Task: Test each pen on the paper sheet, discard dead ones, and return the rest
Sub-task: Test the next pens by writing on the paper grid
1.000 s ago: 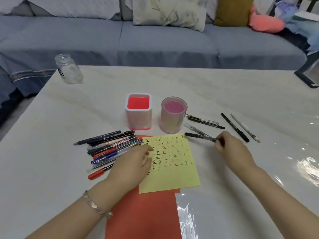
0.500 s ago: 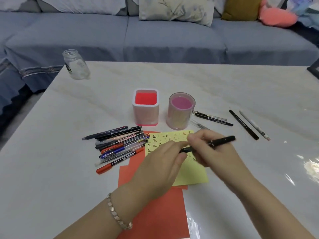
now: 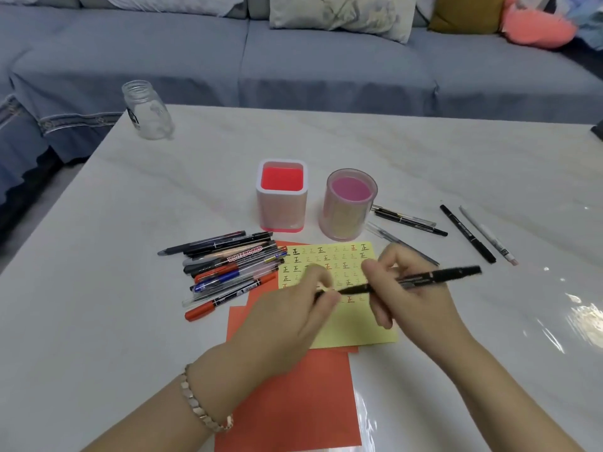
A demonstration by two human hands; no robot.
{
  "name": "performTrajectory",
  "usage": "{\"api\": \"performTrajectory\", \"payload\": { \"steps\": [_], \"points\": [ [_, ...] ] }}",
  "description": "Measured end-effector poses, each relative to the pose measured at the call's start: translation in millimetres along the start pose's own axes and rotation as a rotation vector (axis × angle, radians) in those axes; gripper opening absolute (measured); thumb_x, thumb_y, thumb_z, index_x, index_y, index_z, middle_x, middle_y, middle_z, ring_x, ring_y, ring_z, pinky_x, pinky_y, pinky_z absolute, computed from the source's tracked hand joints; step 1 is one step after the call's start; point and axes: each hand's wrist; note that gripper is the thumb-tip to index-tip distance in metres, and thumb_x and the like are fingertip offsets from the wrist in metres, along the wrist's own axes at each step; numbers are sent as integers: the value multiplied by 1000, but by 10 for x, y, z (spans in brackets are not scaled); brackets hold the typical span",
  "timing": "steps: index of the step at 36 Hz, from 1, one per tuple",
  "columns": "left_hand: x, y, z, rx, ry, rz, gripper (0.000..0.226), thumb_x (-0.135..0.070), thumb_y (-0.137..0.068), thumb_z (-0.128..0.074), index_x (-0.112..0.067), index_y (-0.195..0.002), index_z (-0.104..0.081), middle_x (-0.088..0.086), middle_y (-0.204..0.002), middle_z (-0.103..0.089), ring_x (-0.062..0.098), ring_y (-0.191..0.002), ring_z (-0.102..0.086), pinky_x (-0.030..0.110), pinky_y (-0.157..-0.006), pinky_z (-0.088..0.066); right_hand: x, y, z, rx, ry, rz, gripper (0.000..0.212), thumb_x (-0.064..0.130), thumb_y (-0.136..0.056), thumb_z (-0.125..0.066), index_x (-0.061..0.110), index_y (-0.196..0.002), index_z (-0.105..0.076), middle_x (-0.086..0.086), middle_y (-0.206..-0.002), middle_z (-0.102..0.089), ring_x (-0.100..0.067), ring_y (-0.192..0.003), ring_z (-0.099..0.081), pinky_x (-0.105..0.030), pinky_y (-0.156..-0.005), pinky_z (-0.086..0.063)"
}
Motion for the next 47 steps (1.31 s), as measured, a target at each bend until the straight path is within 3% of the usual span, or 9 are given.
{"api": "performTrajectory", "payload": {
  "steps": [6, 11, 17, 23, 28, 31, 34, 38, 47],
  "points": [
    [556, 241, -116, -128, -265, 294, 8, -20, -97, -40, -20, -91, -45, -10, -80, -46, 8, -72, -46, 17, -60, -32, -586, 102, 192, -58, 474, 57, 7, 21, -88, -62, 21, -84, -67, 14, -90, -71, 3, -81, -64, -12, -72, -47],
    [919, 404, -254, -209, -553, 170, 28, -20, -84, -36, -11, -82, -62, 3, -81, -59, 22, -72, -54, 32, -63, -43, -990, 76, 121, 161, 812, 37, 58, 59, -71, -57, 19, -113, -57, -3, -135, -50, -24, -120, -50, -33, -99, -36],
    [828, 330, -330, -236, -489, 131, 37, -23, -84, -38, -4, -101, -64, 11, -102, -62, 21, -100, -45, 35, -91, -34, -1182, 40, 50, 238, 900, 53, 66, 54, -74, -67, 25, -129, -44, 5, -153, -22, -4, -140, -5, -26, -113, 3],
    [672, 173, -528, 24, -441, 14, 57, -43, -85, -39, -6, -126, -53, 9, -133, -53, 19, -125, -44, 31, -109, -26, -1239, 28, 68, 197, 839, 75, 77, 73, -62, -47, 27, -124, -49, 16, -144, -27, -3, -141, -14, -23, -113, 1],
    [736, 105, -605, 134, -471, 74, 63, -53, -85, -36, -13, -132, -51, 5, -140, -46, 17, -131, -39, 35, -107, -18, -1037, 77, 58, -62, 568, 149, 40, 52, -88, -39, 23, -108, -58, 8, -105, -64, -5, -96, -57, -23, -84, -46],
    [769, 114, -634, 99, -463, 79, 63, -57, -85, -36, -17, -131, -52, 1, -142, -45, 14, -134, -35, 37, -108, -17, -876, 59, 37, -156, 266, 63, 29, 47, -90, -34, 33, -111, -48, 5, -96, -65, 4, -89, -60, -4, -72, -41],
    [797, 116, -663, 45, -425, 59, 63, -59, -83, -38, -21, -132, -51, -2, -143, -42, 11, -136, -27, 38, -109, -15, -872, -9, 36, -247, 141, -8, 39, 61, -83, -36, 35, -104, -56, 3, -92, -69, -7, -92, -65, -11, -80, -46],
    [817, 107, -688, -1, -392, 55, 63, -60, -80, -40, -26, -132, -50, -3, -144, -42, 11, -137, -26, 40, -109, -15, -839, -96, -85, -339, 23, -68, 19, 32, -89, -55, 19, -80, -66, -3, -72, -71, -18, -71, -67, -18, -70, -52],
    [828, 104, -714, -51, -346, 55, 63, -58, -78, -44, -27, -131, -52, -6, -144, -41, 11, -138, -25, 43, -110, -15, -1096, -226, -444, -589, 67, -162, 47, 22, -81, -69, 10, -46, -40, 0, -36, -44, -10, -38, -40, -17, -45, -36]
  ]
}}
Point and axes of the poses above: each hand's wrist, its own y-axis away from the middle knuckle, its own z-axis out of the back of the hand, x = y × z
